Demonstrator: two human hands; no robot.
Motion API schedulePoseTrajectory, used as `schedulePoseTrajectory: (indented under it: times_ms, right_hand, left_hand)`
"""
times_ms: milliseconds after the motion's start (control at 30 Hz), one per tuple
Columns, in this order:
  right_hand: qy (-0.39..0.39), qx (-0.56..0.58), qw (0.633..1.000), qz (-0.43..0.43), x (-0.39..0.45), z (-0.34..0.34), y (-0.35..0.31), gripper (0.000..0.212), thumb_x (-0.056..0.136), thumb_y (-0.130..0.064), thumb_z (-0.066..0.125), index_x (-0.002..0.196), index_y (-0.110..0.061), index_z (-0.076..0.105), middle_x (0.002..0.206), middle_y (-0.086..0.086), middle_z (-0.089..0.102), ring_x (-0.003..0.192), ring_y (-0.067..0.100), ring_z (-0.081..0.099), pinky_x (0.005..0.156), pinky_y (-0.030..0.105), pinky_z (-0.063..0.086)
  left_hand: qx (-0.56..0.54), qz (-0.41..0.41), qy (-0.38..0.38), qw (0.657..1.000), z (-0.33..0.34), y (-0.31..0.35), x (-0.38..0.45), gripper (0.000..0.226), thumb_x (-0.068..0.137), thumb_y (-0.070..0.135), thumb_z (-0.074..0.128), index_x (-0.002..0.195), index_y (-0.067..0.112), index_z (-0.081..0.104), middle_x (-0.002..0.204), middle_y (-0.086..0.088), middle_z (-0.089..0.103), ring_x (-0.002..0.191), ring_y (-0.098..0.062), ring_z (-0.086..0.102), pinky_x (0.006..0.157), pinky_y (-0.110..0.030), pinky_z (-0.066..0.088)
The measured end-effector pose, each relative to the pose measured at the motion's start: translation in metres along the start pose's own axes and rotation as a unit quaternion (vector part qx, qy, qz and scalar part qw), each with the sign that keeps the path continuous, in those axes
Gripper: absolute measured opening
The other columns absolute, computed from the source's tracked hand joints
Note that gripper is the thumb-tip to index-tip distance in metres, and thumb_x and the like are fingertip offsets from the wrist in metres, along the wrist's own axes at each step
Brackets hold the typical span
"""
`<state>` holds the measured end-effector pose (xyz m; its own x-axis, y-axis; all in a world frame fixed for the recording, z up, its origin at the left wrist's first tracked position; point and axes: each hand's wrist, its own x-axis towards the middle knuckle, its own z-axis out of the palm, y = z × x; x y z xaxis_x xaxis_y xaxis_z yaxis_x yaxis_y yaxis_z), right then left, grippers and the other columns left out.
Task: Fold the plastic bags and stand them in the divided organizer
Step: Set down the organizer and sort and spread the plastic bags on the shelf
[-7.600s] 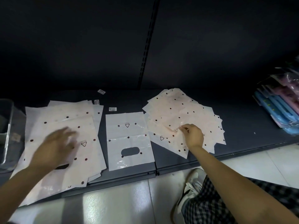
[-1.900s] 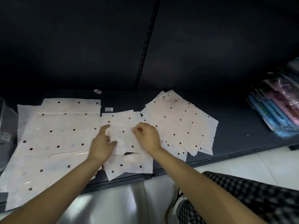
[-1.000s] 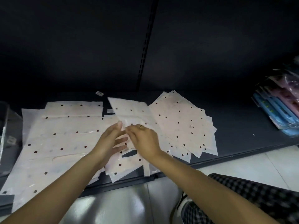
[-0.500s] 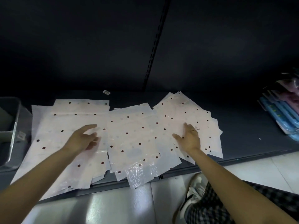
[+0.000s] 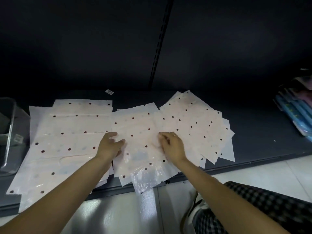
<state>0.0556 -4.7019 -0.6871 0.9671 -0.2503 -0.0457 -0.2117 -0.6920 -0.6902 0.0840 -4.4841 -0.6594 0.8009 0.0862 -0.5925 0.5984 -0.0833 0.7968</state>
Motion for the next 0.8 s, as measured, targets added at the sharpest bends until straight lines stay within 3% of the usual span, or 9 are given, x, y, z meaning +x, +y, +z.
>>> schedulePoseTrajectory:
  times_ms: [100,233,333,400,467,600,633,733,800]
  right_hand:
    - [-0.035,0.082,0.995,0.038,-0.002,0.007,-0.001,0.026,0.096,-0.027,0.050,0.110,-0.013,0.067,0.101,-0.002,0.055,0.084,0.005,0.055,0.085,0.022,0.046]
    - [0.020,-0.017,0.999,-0.033,-0.001,-0.002,0.007,0.034,0.092,-0.013,0.057,0.126,-0.014,0.057,0.126,0.003,0.051,0.110,0.016,0.049,0.091,0.017,0.042]
    - [0.060,-0.158,0.986,0.013,0.009,-0.018,0.020,0.059,0.092,-0.031,0.056,0.145,-0.021,0.032,0.151,0.004,0.028,0.138,0.024,0.023,0.111,0.038,0.028]
    - [0.030,-0.221,0.972,0.073,0.018,-0.034,0.031,0.066,0.094,-0.043,0.048,0.150,-0.023,0.019,0.157,0.004,0.017,0.144,0.024,0.012,0.116,0.042,0.017]
    - [0.000,-0.250,0.963,0.096,0.025,-0.047,0.039,0.065,0.095,-0.045,0.045,0.150,-0.022,0.019,0.154,0.006,0.025,0.142,0.026,0.019,0.115,0.042,0.019]
    - [-0.026,-0.250,0.961,0.114,0.034,-0.059,0.044,0.050,0.091,-0.036,0.057,0.136,-0.018,0.043,0.129,0.010,0.051,0.121,0.029,0.043,0.096,0.036,0.036]
    - [-0.026,-0.212,0.969,0.122,0.035,-0.059,0.043,0.041,0.091,-0.033,0.059,0.127,-0.016,0.051,0.122,0.009,0.056,0.117,0.027,0.047,0.092,0.033,0.039]
    - [-0.025,-0.086,0.987,0.137,0.035,-0.055,0.036,0.012,0.090,-0.018,0.060,0.095,-0.007,0.063,0.096,0.006,0.065,0.095,0.025,0.060,0.076,0.028,0.045]
    - [-0.025,-0.048,0.988,0.144,0.034,-0.049,0.027,0.007,0.088,-0.012,0.060,0.086,-0.007,0.064,0.088,0.003,0.064,0.086,0.020,0.058,0.072,0.023,0.042]
  left_hand:
    - [-0.062,-0.028,-0.062,0.996,0.000,0.001,-0.003,0.040,0.087,0.002,0.063,0.124,0.010,0.053,0.102,-0.023,0.055,0.080,-0.025,0.048,0.073,-0.030,0.043]
    - [0.117,0.089,-0.073,0.986,0.002,-0.001,-0.012,0.025,0.082,-0.005,0.066,0.103,0.009,0.069,0.074,-0.008,0.055,0.060,-0.017,0.046,0.058,-0.019,0.037]
    - [0.179,0.155,-0.045,0.971,-0.006,0.008,-0.012,0.030,0.084,-0.008,0.060,0.101,0.015,0.070,0.097,-0.007,0.064,0.073,-0.018,0.056,0.075,-0.023,0.041]
    - [0.194,0.176,-0.021,0.965,-0.018,0.017,-0.008,0.041,0.086,-0.012,0.050,0.114,0.012,0.067,0.120,-0.007,0.061,0.098,-0.025,0.061,0.092,-0.028,0.043]
    - [0.180,0.175,-0.010,0.968,-0.036,0.026,-0.003,0.052,0.084,-0.018,0.039,0.124,0.009,0.061,0.135,-0.007,0.052,0.121,-0.029,0.052,0.104,-0.034,0.038]
    - [0.201,0.163,0.042,0.965,-0.087,0.034,0.017,0.055,0.084,-0.019,0.035,0.128,0.006,0.057,0.139,-0.010,0.049,0.127,-0.027,0.045,0.105,-0.032,0.035]
    - [0.219,0.157,0.058,0.961,-0.102,0.033,0.023,0.052,0.086,-0.017,0.036,0.127,0.005,0.058,0.137,-0.012,0.051,0.122,-0.029,0.049,0.099,-0.030,0.038]
    - [0.284,0.128,0.101,0.945,-0.140,0.025,0.037,0.041,0.091,-0.008,0.041,0.123,0.009,0.062,0.127,-0.019,0.057,0.085,-0.032,0.056,0.058,-0.017,0.044]
    - [0.366,0.114,0.142,0.913,-0.155,0.018,0.038,0.039,0.092,-0.004,0.043,0.122,0.011,0.062,0.127,-0.022,0.056,0.083,-0.037,0.055,0.062,-0.029,0.047]
